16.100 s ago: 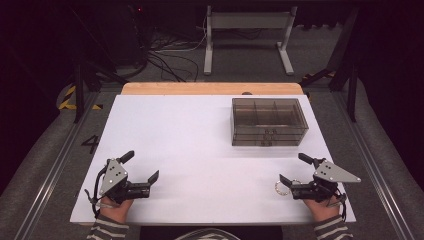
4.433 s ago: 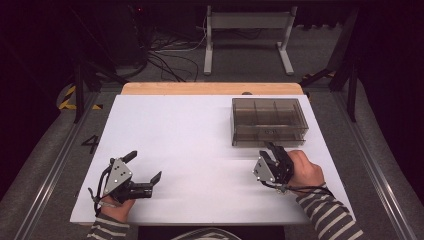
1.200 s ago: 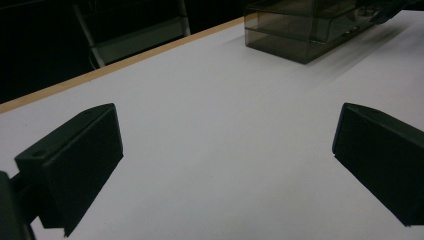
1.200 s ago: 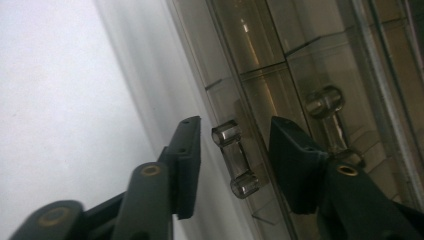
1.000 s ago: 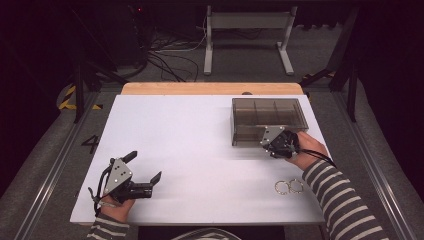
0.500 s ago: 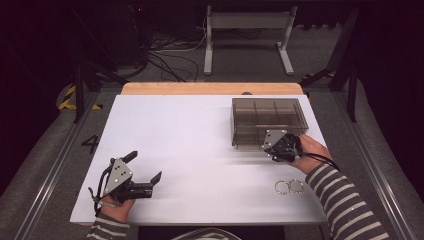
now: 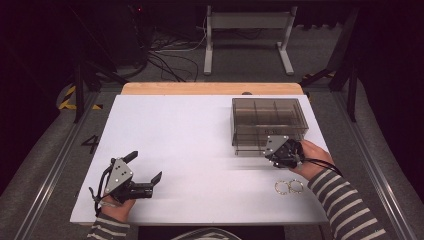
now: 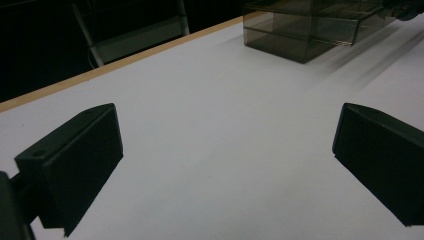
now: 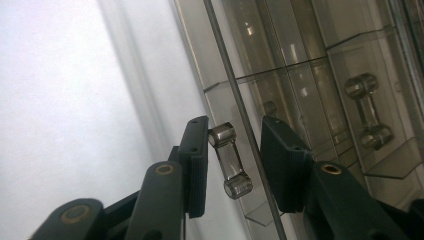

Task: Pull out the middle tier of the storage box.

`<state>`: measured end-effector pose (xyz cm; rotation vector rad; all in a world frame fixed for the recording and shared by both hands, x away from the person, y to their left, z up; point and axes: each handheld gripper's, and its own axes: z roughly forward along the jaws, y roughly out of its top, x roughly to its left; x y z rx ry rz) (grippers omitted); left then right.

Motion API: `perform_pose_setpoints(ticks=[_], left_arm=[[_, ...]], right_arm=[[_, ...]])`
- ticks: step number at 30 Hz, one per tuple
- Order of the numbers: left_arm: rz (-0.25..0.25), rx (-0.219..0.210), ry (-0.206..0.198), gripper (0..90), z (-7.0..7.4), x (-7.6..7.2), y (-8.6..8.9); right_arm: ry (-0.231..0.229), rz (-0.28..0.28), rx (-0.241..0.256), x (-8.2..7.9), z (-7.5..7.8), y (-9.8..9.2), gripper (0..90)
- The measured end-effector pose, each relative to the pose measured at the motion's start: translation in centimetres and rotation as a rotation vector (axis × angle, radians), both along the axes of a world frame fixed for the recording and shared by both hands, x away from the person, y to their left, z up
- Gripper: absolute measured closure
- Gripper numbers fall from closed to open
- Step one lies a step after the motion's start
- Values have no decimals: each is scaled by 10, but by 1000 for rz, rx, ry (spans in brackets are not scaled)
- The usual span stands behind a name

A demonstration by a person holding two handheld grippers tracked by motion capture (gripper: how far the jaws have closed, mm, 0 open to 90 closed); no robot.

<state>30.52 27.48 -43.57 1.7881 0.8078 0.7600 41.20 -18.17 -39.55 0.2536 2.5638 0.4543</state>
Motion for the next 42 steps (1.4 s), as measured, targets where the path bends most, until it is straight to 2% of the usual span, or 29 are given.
perform_pose_setpoints(ticks=[6, 7, 9, 14, 15, 16, 20, 26, 32, 34, 36, 37, 39, 42], left_arm=[[-1, -3, 1, 5, 0, 0, 0], [-1, -3, 1, 4, 0, 0, 0], [-1, -1, 0, 5, 0, 0, 0], [-2, -2, -1, 4, 0, 0, 0], [0, -4, 0, 4, 0, 0, 0], [0, -3, -1, 4, 0, 0, 0], [0, -7, 3, 4, 0, -1, 0], [-1, -3, -2, 4, 0, 0, 0], [1, -3, -1, 4, 0, 0, 0], [1, -3, 1, 4, 0, 0, 0], [0, -2, 0, 4, 0, 0, 0], [-1, -2, 0, 4, 0, 0, 0], [-1, -2, 0, 4, 0, 0, 0], [1, -4, 1, 4, 0, -1, 0]], right_arm=[[6, 1, 10, -3, -2, 0, 649], [-4, -23, 29, -4, -2, 1, 649], [8, -1, 8, -4, -1, 0, 649], [11, 10, 9, -7, -1, 1, 653], [7, -2, 19, -8, -1, 2, 653], [14, 10, 5, -8, -1, 2, 654], [12, 8, 0, -9, -1, 1, 652], [9, -6, 16, -10, -1, 1, 651], [14, 6, 16, -10, -2, -1, 650], [28, 8, 33, -10, -2, -1, 637], [23, 5, 57, -11, -1, -1, 635], [29, 23, 54, -11, 0, -1, 634], [25, 11, 70, -13, 1, -1, 626], [32, 28, 78, -13, 3, -2, 610]])
